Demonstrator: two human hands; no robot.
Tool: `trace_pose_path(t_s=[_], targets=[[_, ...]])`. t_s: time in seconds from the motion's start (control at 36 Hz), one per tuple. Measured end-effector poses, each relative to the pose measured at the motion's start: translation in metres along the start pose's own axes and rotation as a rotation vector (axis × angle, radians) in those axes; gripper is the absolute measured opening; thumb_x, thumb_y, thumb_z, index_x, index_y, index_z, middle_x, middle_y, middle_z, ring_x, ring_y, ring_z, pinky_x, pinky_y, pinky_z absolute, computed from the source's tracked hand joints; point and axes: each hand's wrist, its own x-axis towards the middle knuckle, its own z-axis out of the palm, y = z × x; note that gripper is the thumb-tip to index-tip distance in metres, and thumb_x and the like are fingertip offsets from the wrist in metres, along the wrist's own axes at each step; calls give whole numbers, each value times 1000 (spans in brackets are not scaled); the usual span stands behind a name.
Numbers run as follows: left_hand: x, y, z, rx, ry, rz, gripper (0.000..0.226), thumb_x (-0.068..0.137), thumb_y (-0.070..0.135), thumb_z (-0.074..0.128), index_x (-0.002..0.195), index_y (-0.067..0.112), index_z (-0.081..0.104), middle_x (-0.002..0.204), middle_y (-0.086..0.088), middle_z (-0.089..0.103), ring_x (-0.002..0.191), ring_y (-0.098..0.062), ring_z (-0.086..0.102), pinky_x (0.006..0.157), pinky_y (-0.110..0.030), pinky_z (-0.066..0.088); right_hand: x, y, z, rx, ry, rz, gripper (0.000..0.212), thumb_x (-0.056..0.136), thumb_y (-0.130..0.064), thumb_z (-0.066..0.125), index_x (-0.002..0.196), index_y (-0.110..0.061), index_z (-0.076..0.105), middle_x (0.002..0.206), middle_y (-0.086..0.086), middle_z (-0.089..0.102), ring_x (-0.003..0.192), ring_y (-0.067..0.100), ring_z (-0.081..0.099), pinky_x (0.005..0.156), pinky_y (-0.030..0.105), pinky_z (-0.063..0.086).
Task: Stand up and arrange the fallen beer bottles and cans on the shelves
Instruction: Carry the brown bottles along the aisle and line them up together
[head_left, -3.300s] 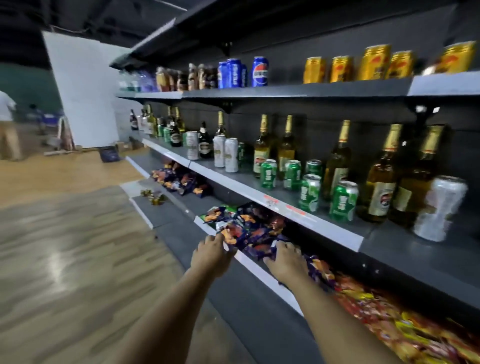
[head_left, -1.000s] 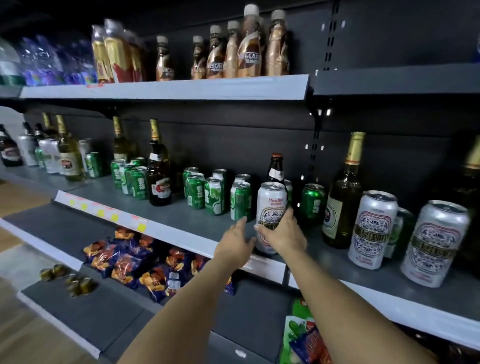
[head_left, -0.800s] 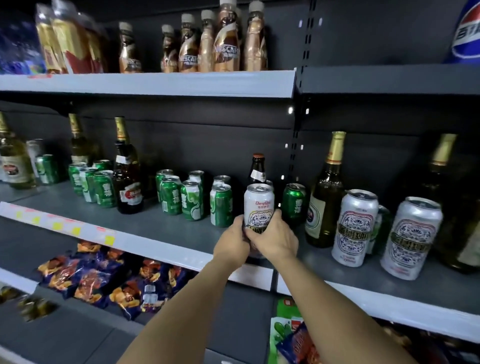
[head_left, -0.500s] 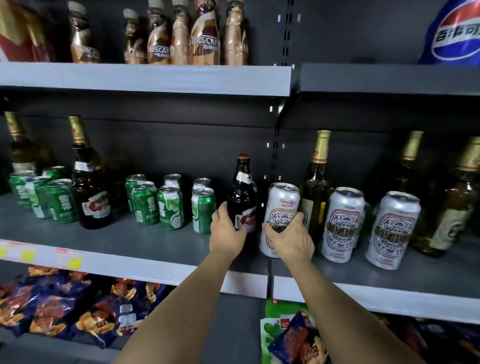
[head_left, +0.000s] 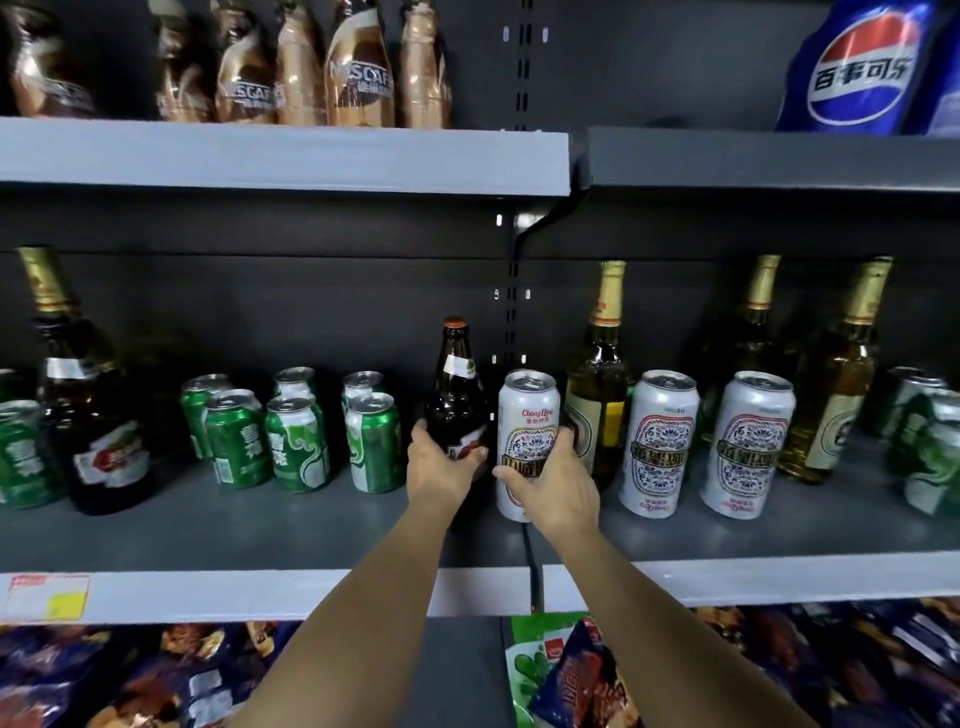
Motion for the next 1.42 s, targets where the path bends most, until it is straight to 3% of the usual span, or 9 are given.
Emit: trace_pose_path(t_s=[0.25, 0.39, 0.44, 0.53, 0.67, 0.89, 1.06, 1.17, 1.42], targets=[[-1, -1, -15, 169, -7, 31, 87, 67, 46, 83, 136, 11, 44, 128, -10, 48, 118, -29, 53, 99, -43, 46, -12, 3, 13, 20, 68, 23, 94, 80, -51, 71, 148, -15, 17, 143, 6, 42, 129, 26, 45, 92, 42, 47], [-3, 0, -17, 129, -10, 41, 79, 68, 40, 84, 130, 9, 46, 124, -12, 53, 114, -30, 55, 96, -38, 47, -28, -2, 10, -117, 463, -212, 58, 85, -47, 52, 130, -11, 49, 117, 8, 59, 104, 28, 54, 81, 41, 46], [-5, 0, -18, 88, -13, 29, 75, 68, 37, 84, 127, 10, 46, 121, -10, 60, 111, -29, 59, 93, -37, 49, -30, -6, 8, -183, 492, -356, 48, 84, -42, 46, 121, -11, 54, 107, 5, 61, 95, 25, 54, 77, 37, 42], [-11, -1, -22, 71, -7, 31, 71, 68, 38, 85, 122, 13, 47, 115, -7, 65, 105, -27, 62, 90, -39, 52, -34, -15, 9, -218, 447, -463, 39, 85, -37, 44, 113, -13, 56, 98, 3, 60, 89, 22, 52, 75, 32, 36], [-20, -1, -36, 129, -3, 34, 68, 67, 42, 85, 118, 16, 48, 112, -4, 66, 103, -27, 63, 87, -36, 51, -43, -31, 12, -34, 264, -417, 31, 87, -20, 45, 115, -13, 55, 105, 4, 59, 95, 25, 59, 74, 37, 52], [-31, -5, -65, 73, -113, 15, 68, 68, 32, 86, 121, 17, 46, 109, 1, 62, 106, -22, 59, 90, -33, 48, -64, -33, 33, -19, -206, -170, 67, 88, -10, 53, 147, -18, 24, 150, 1, 35, 127, 24, 46, 93, 35, 44], [-38, -6, -68, -25, -122, -29, 67, 66, 23, 88, 120, 18, 50, 110, 0, 66, 105, -20, 61, 95, -38, 50, -57, -37, 43, 126, -307, -95, 95, 83, -20, 66, 155, -20, 4, 155, 1, 31, 137, 23, 39, 100, 36, 43], [-42, -4, -70, -43, -95, -43, 62, 65, 21, 88, 115, 20, 51, 105, 2, 66, 101, -20, 61, 93, -39, 52, -48, -42, 47, 253, -371, -66, 119, 64, -47, 79, 153, -28, 2, 142, -4, 50, 128, 19, 51, 98, 39, 47], [-63, -4, -87, -100, -134, -29, 55, 68, 17, 83, 115, 24, 55, 108, 3, 66, 102, -17, 63, 93, -35, 53, -54, -64, 33, 218, -311, -71, 93, 79, -32, 72, 151, -22, 13, 131, 0, 58, 116, 24, 57, 85, 33, 49]])
